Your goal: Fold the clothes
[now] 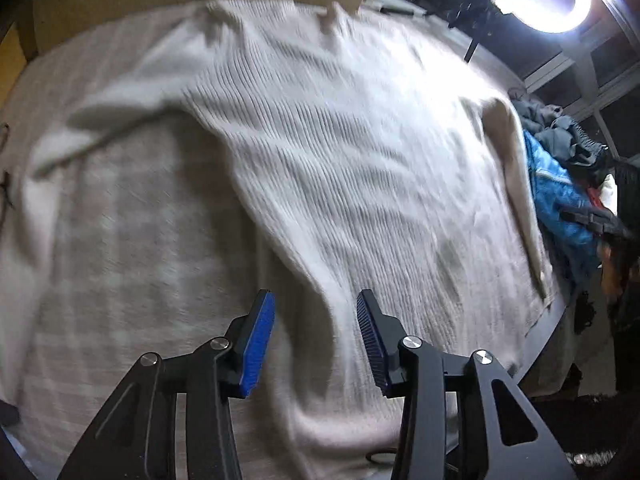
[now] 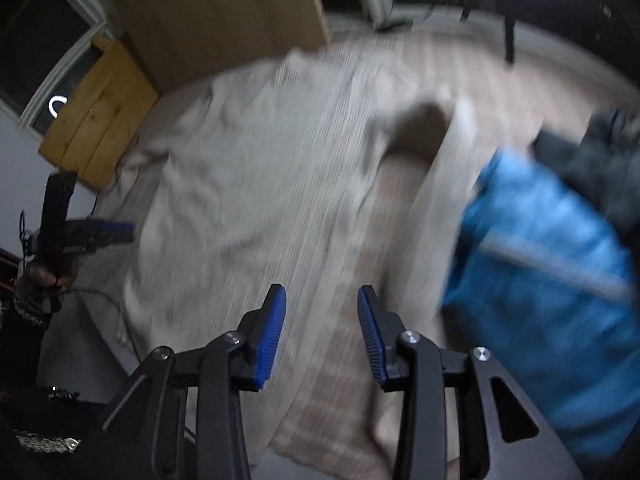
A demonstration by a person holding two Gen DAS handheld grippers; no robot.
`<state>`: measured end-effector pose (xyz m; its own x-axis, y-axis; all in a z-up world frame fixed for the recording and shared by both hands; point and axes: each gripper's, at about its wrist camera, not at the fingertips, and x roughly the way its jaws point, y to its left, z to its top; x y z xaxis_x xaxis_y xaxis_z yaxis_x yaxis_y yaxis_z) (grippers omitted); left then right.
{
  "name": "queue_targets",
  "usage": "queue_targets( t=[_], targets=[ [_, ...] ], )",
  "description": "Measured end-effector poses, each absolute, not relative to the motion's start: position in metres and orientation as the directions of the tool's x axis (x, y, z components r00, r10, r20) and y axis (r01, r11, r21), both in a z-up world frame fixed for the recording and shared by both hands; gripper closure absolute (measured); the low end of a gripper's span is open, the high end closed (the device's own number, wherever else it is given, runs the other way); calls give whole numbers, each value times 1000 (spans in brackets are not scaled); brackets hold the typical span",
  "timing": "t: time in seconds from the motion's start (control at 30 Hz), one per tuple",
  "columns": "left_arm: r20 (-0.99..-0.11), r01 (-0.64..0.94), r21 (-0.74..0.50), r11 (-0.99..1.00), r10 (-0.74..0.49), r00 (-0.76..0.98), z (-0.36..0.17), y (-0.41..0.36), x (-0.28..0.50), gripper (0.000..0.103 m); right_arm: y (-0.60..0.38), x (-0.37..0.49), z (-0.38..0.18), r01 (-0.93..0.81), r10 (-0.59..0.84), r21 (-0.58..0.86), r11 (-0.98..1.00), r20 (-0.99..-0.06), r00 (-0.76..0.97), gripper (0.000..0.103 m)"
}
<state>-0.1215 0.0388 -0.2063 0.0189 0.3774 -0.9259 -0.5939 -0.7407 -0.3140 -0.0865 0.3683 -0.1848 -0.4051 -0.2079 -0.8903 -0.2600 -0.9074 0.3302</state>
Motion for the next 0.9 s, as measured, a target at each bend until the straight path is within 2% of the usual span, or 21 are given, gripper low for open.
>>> queue_targets(
  t=[0.17, 0.3, 0.63, 0.77, 0.8, 0.9],
  targets=[
    [-934, -620, -283, -732, 357, 4, -210, 38, -105, 64, 342, -77, -228, -271, -242, 342, -900, -908, -342, 66],
    [-924, -701, -236, -673, 379, -53, -197, 24, -88, 64, 339, -71, -224, -280, -239, 356, -892, -895, -376, 66],
    [-958, -826, -55, -561, 262, -114, -218, 45, -81, 67, 333, -75, -219, -258, -224, 329, -908, -904, -364, 66],
    [-959, -860, -56, -508, 266, -94, -222, 53, -77, 81, 331, -76, -220, -267, -208, 314, -911, -910, -358, 66],
    [-958, -859, -65, -507, 272, -88, -221, 52, -78, 91, 331, -77, -223, -270, -212, 317, -909, -910, -356, 66],
    [-954, -805, -120, -580, 292, -67, -218, 35, -88, 94, 329, -80, -231, -277, -223, 326, -904, -912, -344, 66]
  ],
)
